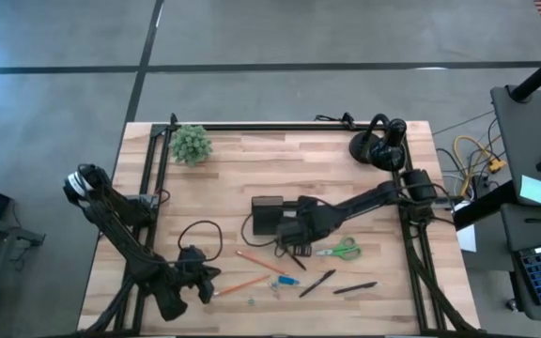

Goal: Pick and place office supplies into organizer
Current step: Put the yellow sticky note into the black desk organizer

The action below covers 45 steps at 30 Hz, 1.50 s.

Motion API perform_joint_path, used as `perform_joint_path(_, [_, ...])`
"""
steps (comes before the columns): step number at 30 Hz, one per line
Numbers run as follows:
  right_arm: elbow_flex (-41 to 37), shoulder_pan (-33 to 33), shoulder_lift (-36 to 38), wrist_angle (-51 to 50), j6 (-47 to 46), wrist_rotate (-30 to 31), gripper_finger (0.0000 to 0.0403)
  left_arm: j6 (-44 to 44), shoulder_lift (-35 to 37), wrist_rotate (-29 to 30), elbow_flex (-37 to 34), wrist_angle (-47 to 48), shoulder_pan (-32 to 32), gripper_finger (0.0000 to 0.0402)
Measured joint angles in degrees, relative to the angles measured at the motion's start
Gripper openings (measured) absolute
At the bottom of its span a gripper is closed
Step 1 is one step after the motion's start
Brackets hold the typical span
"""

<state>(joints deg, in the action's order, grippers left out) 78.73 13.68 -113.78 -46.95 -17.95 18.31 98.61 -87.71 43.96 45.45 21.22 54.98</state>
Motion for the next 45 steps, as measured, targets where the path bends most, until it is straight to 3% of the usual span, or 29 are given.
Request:
perform_joint_path(11, [-0.12, -0.25, -0.19, 1.50, 3.08, -1.98, 0.0219, 0.05, -3.10, -0.04, 0.00, -4.36, 0.00, 0.0000])
perform_joint_path(23, [-0.23, -1.67, -1.30, 3.71, 8.39, 1.22, 0.0219, 0.08, -3.42, -0.17, 0.24, -5.27, 0.00, 0.0000])
perform_joint_path(34, [-0.21, -2.58, -1.15, 3.20, 9.23, -1.82, 0.0218, 0.15, -3.40, -0.19, 0.15, -5.78, 0.00, 0.0000])
perform_joint_path(45, [-0.21, -4.74, -0.98, 3.62, 12.12, -1.78, 0.0158, 0.15, -3.37, -0.19, 0.11, -5.78, -0.13, 0.0000])
